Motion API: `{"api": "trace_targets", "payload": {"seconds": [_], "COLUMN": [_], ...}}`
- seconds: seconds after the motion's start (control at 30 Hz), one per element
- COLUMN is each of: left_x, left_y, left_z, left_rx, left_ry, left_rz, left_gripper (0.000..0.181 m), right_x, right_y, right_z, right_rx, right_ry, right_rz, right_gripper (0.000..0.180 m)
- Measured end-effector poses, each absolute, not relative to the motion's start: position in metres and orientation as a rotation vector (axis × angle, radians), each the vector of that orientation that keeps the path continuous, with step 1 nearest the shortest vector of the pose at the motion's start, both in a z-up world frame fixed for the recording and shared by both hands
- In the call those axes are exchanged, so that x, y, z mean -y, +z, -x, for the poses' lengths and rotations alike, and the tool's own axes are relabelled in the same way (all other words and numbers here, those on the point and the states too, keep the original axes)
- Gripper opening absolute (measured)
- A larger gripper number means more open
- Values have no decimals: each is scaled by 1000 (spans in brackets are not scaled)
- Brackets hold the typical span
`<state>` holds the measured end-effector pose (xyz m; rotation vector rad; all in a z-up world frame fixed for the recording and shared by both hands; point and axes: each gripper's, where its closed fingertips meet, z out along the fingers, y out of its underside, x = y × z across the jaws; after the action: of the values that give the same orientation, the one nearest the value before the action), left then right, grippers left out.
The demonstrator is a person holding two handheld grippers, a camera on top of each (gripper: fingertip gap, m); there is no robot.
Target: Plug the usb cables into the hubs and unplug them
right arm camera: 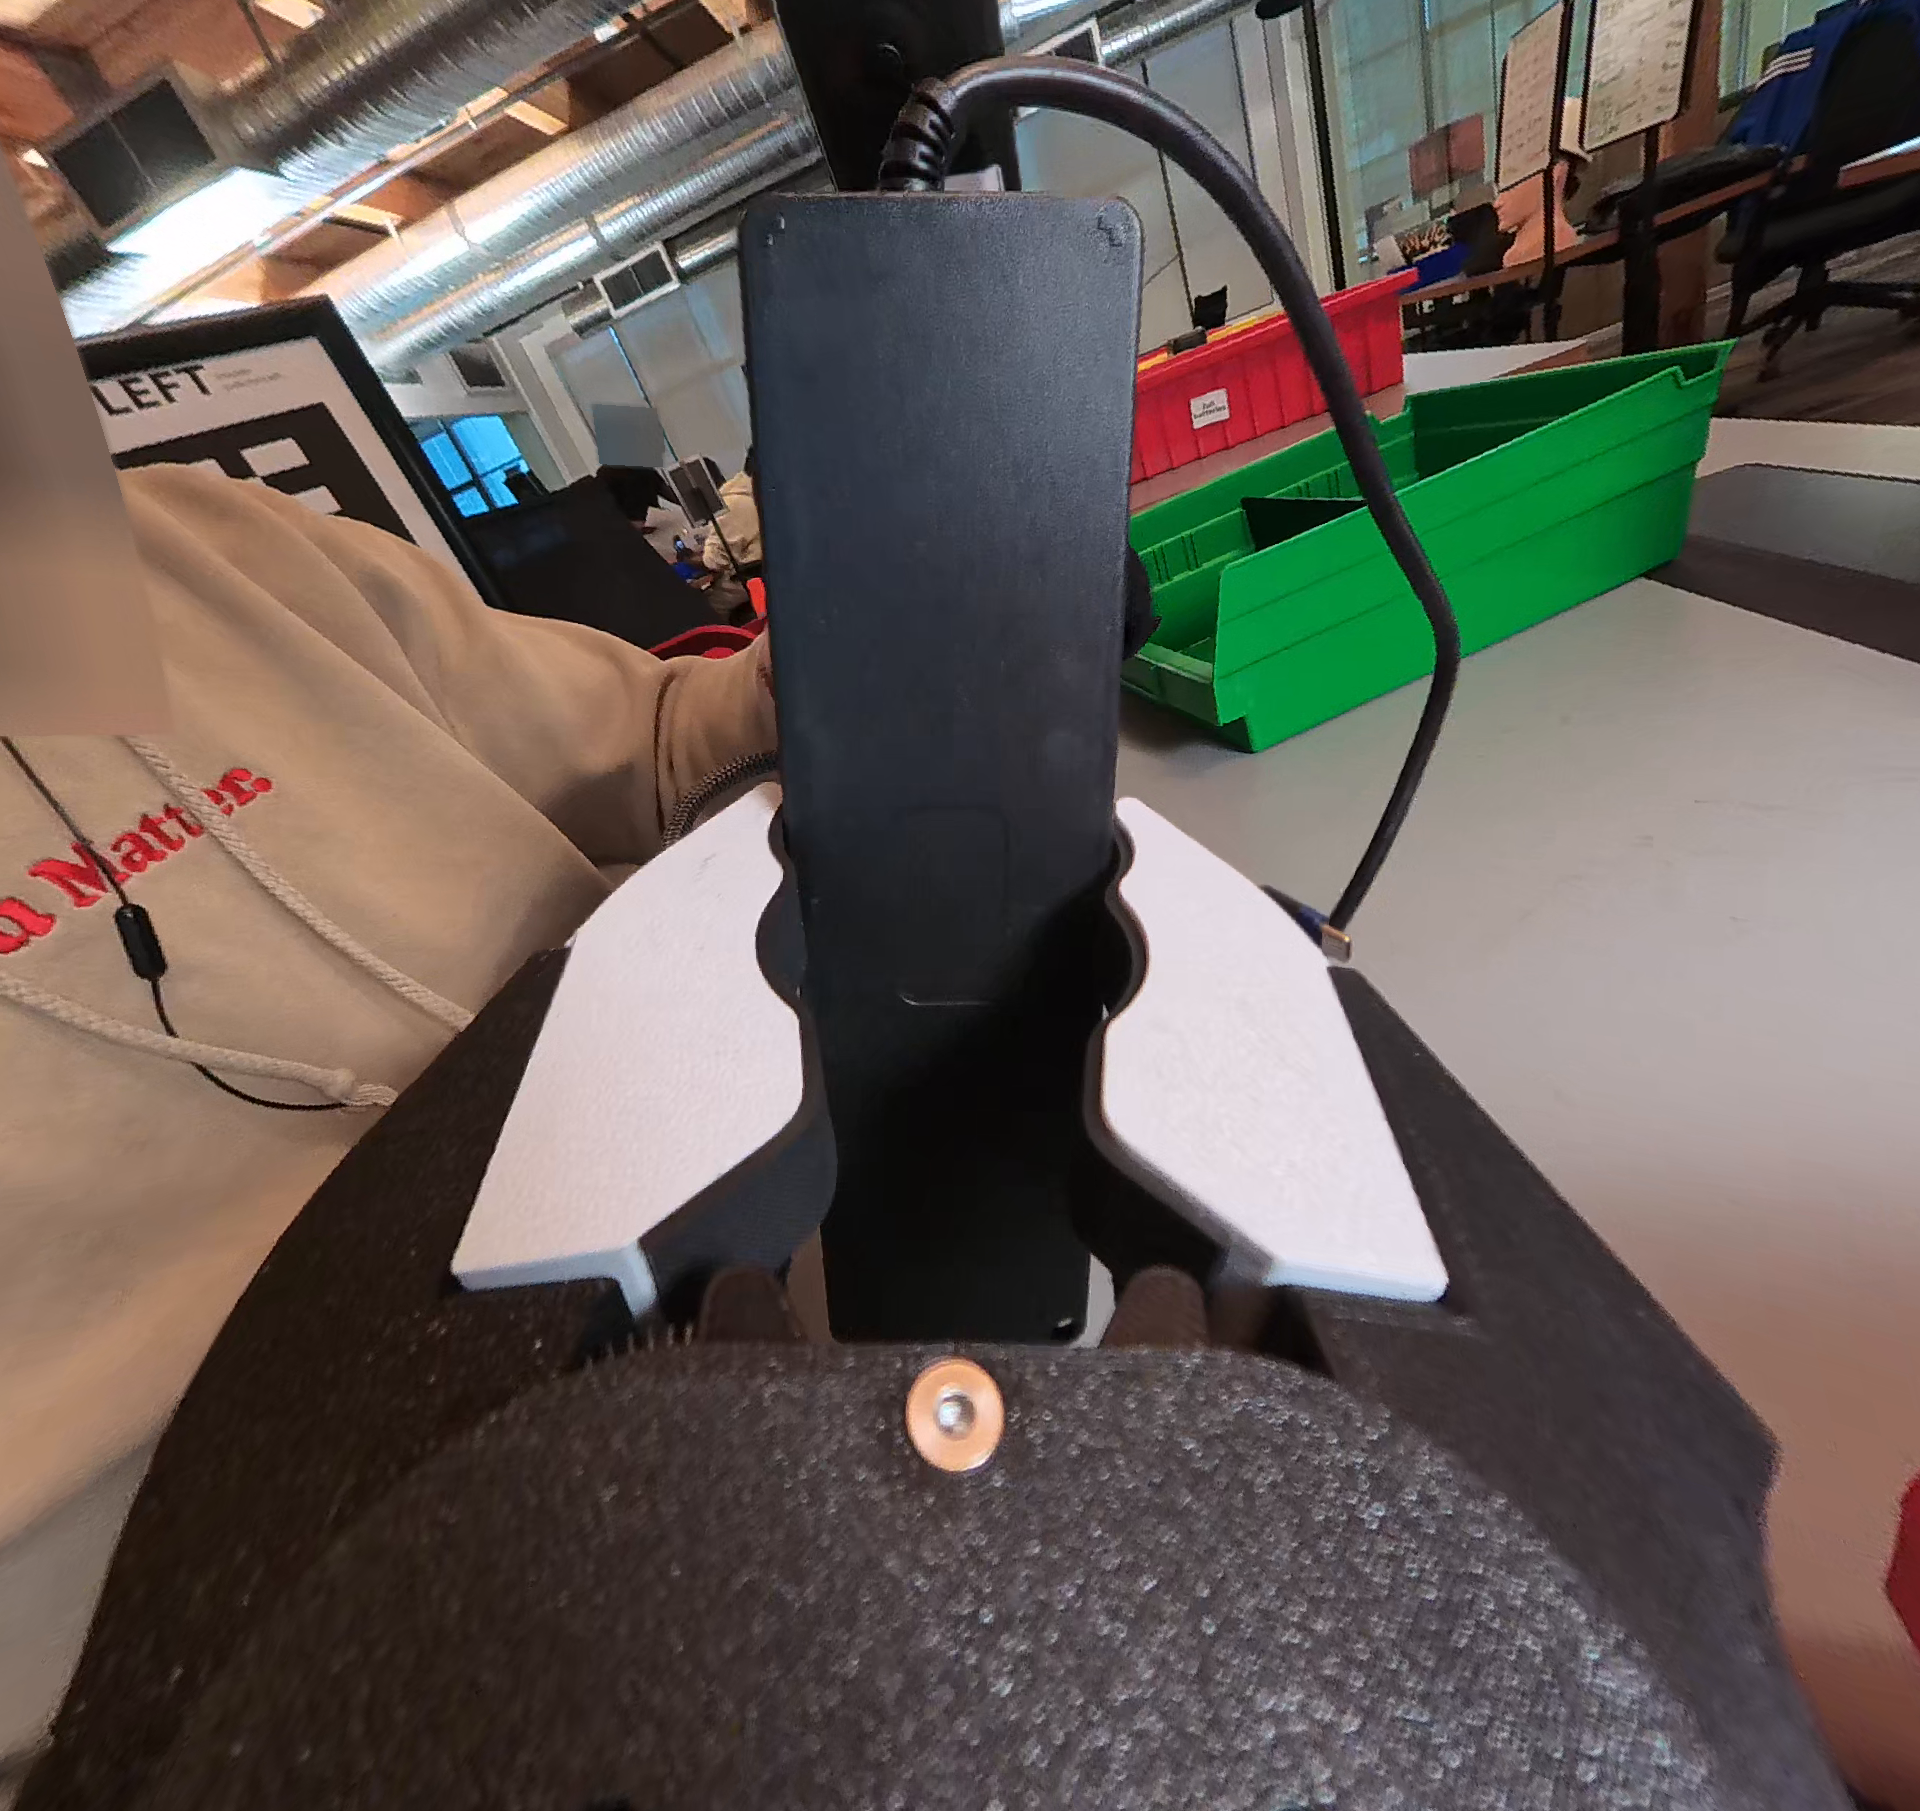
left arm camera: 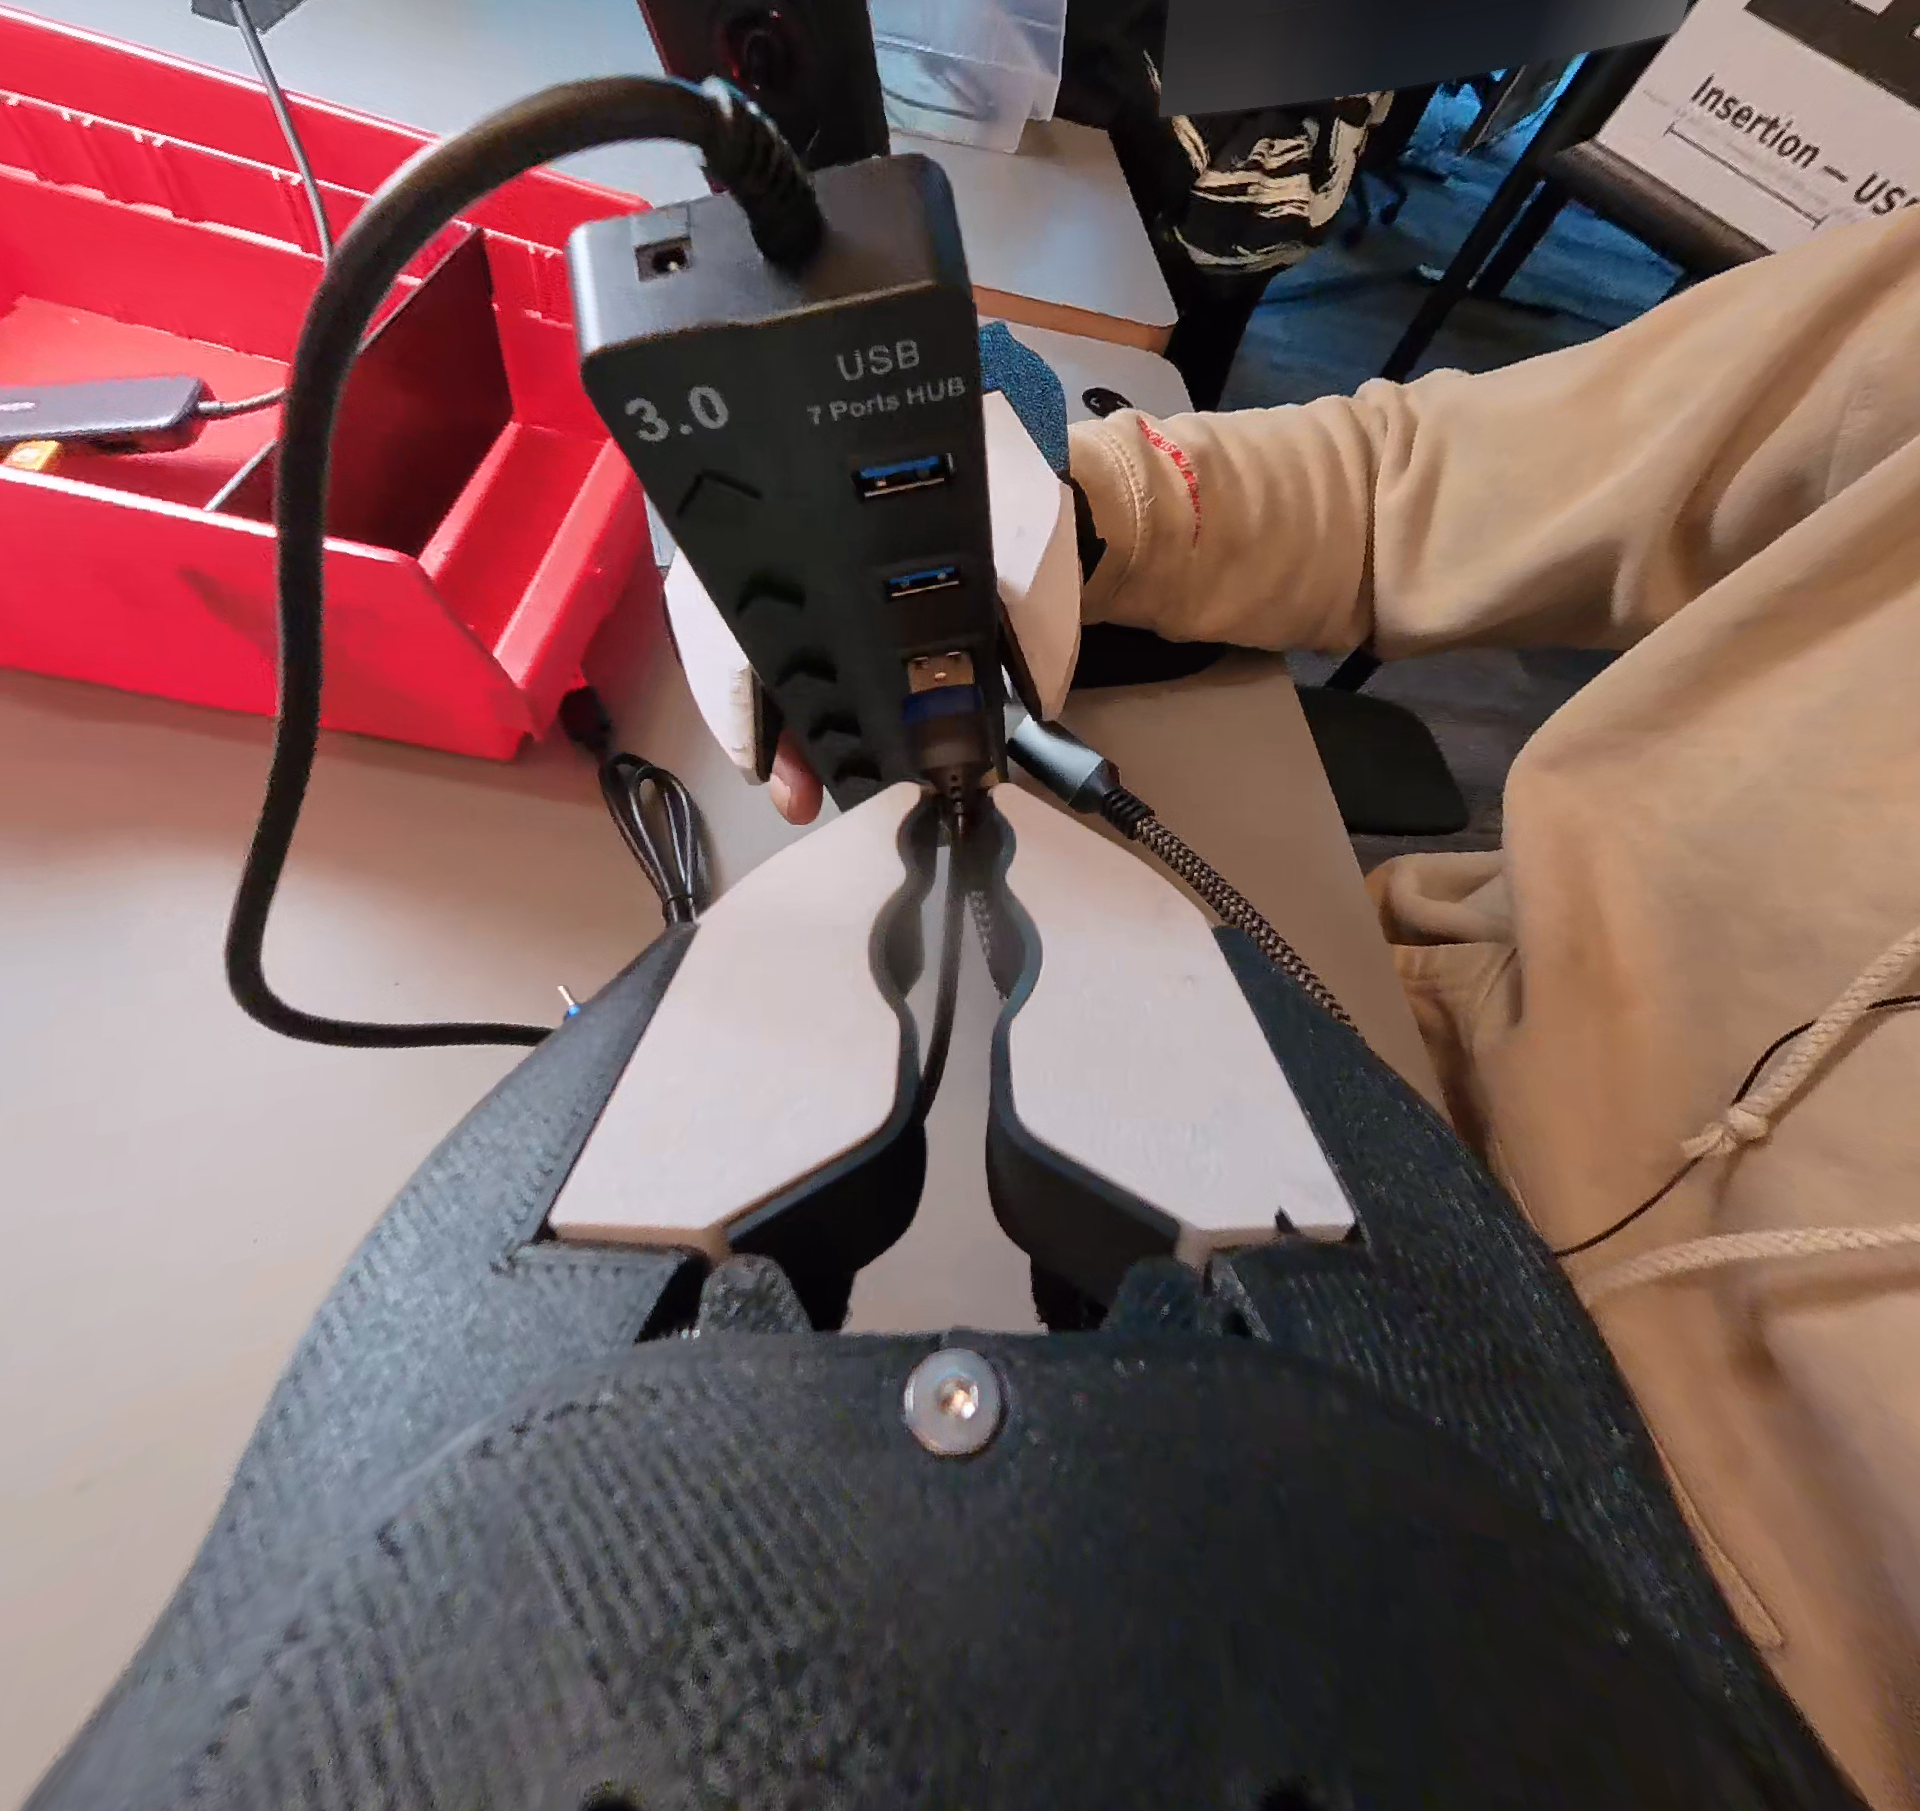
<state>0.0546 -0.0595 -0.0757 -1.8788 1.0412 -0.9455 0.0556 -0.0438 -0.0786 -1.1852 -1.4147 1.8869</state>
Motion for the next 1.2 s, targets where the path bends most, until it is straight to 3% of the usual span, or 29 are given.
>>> {"api": "trace_targets", "payload": {"seconds": [0.4, 1.2], "left_x": [69, 77], "left_y": [-81, -109], "left_z": [-53, -60], "left_rx": [-1016, -1140], "left_ry": [-1116, -1035], "left_rz": [1964, 2037], "left_gripper": [6, 6], "right_x": [57, 68], "right_y": [-96, -125], "right_z": [-52, -55], "right_rx": [1572, 1800], "right_ry": [1811, 1583], "right_rz": [1256, 1260], "right_gripper": [53, 53]}}
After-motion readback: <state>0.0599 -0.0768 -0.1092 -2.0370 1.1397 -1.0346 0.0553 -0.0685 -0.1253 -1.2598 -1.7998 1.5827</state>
